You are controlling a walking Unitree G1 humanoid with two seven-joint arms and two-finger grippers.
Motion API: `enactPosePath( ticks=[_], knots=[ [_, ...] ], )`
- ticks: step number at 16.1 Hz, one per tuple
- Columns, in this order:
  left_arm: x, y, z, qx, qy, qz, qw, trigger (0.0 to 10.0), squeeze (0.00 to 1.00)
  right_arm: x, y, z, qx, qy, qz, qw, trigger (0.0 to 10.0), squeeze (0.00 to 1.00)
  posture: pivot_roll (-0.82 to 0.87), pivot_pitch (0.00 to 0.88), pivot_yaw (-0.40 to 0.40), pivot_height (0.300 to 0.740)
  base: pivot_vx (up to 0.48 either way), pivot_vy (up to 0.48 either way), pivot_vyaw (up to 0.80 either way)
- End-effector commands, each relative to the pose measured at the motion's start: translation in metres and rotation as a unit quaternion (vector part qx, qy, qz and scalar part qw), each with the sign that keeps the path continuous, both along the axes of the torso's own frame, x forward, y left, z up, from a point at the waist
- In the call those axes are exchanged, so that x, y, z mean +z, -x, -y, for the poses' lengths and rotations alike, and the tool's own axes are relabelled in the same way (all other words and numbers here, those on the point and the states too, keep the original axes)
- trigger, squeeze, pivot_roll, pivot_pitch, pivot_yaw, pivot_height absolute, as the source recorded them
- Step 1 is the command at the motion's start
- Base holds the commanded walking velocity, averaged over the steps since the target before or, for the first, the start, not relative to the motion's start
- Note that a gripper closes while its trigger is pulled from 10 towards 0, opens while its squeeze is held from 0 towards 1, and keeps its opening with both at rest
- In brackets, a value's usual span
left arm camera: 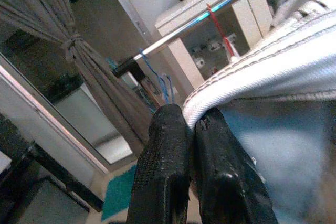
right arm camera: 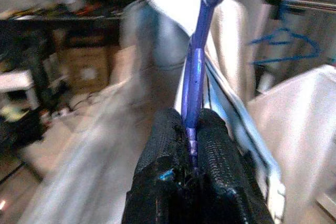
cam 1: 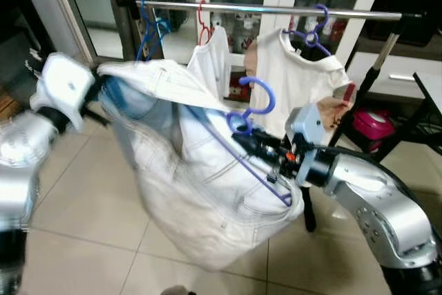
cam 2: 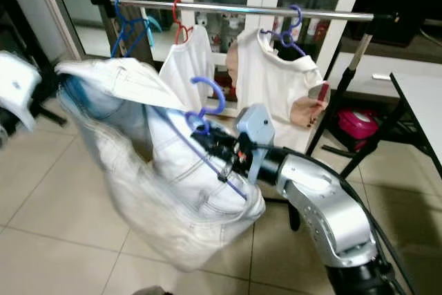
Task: Hang hanger
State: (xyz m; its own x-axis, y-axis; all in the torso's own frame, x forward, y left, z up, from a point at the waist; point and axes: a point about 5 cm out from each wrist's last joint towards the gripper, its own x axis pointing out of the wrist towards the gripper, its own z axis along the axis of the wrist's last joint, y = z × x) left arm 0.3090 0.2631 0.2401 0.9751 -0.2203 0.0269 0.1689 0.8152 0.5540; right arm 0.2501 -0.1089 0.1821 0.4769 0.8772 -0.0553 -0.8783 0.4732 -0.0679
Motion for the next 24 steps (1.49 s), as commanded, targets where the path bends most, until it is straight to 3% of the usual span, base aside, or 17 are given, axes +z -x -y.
enactPosePath(
  ticks=[1,3,5,7,10,12,14,15,16,17,18,19,20,22,24],
  knots=[
    [0.026,-0.006,-0.025,0.045,-0.009,0.031,0.998,0.0,0.0,0.006,0.009,-0.001,0.048,-0.006,0.011,0.999,0.0,0.0,-0.03,0.0,0.034,0.74,0.0,0.0,0.0],
    [0.038,-0.018,-0.04,0.068,0.01,0.032,0.997,0.0,0.0,0.007,0.013,0.002,0.067,-0.005,0.002,0.998,0.0,0.0,-0.03,0.0,0.039,0.74,0.0,0.0,0.0],
    [0.035,-0.027,-0.052,0.085,0.029,0.015,0.996,0.0,0.0,0.008,0.015,0.006,0.073,-0.011,0.0,0.997,0.0,0.0,-0.03,0.0,0.044,0.74,0.0,0.0,0.0],
    [0.012,-0.035,-0.06,0.086,0.08,-0.032,0.993,0.0,0.0,0.012,0.01,0.012,0.048,-0.034,0.003,0.998,0.0,0.0,-0.04,0.0,0.049,0.74,0.0,0.0,0.0],
    [-0.023,-0.032,-0.045,0.043,0.12,-0.084,0.988,0.0,0.0,0.021,-0.005,0.019,-0.041,-0.1,0.006,0.994,0.0,0.0,-0.04,0.0,0.052,0.74,0.0,0.0,0.0],
    [-0.048,-0.025,-0.001,-0.043,0.149,-0.113,0.981,0.0,0.0,0.032,-0.023,0.02,-0.134,-0.211,-0.003,0.968,0.0,0.0,-0.03,0.0,0.04,0.74,0.0,0.0,0.0],
    [-0.057,-0.021,0.031,-0.091,0.164,-0.122,0.975,0.0,0.0,0.034,-0.03,0.018,-0.171,-0.274,-0.026,0.946,0.0,0.0,-0.02,0.0,0.036,0.74,0.0,0.0,0.0],
    [-0.067,-0.01,0.081,-0.137,0.188,-0.12,0.965,0.0,0.0,0.024,-0.041,0.018,-0.251,-0.329,-0.069,0.908,0.0,0.0,-0.02,0.0,0.036,0.74,0.0,0.0,0.0],
    [-0.067,-0.005,0.091,-0.128,0.209,-0.106,0.964,0.0,0.0,0.016,-0.043,0.02,-0.276,-0.294,-0.068,0.913,0.0,0.0,-0.02,0.0,0.036,0.74,0.0,0.0,0.0],
    [-0.065,-0.002,0.092,-0.117,0.224,-0.097,0.963,0.0,0.0,0.011,-0.044,0.024,-0.296,-0.271,-0.069,0.913,0.0,0.0,-0.02,0.0,0.036,0.74,0.0,0.0,0.0],
    [-0.064,0.004,0.09,-0.097,0.244,-0.084,0.961,0.0,0.0,0.002,-0.045,0.03,-0.324,-0.217,-0.066,0.918,0.0,0.0,-0.02,0.0,0.036,0.74,0.0,0.0,0.0],
    [-0.062,0.015,0.087,-0.069,0.274,-0.067,0.957,0.0,0.0,-0.012,-0.044,0.04,-0.36,-0.131,-0.062,0.922,3.6,0.0,-0.02,0.0,0.036,0.74,0.0,0.0,0.0],
    [-0.067,0.031,0.082,-0.025,0.303,-0.058,0.951,10.0,0.0,-0.027,-0.035,0.045,-0.355,-0.059,-0.066,0.931,10.0,0.0,-0.02,0.0,0.046,0.74,0.0,0.0,0.0],
    [-0.077,0.048,0.084,-0.007,0.318,-0.065,0.946,10.0,0.0,-0.034,-0.021,0.044,-0.342,-0.039,-0.069,0.936,10.0,0.0,-0.02,0.0,0.043,0.74,0.0,0.0,0.0],
    [-0.086,0.057,0.092,0.041,0.35,-0.047,0.935,10.0,0.0,-0.038,-0.017,0.046,-0.386,-0.034,-0.071,0.919,10.0,0.0,-0.02,0.0,0.03,0.74,0.0,0.0,-0.8]
  ],
)
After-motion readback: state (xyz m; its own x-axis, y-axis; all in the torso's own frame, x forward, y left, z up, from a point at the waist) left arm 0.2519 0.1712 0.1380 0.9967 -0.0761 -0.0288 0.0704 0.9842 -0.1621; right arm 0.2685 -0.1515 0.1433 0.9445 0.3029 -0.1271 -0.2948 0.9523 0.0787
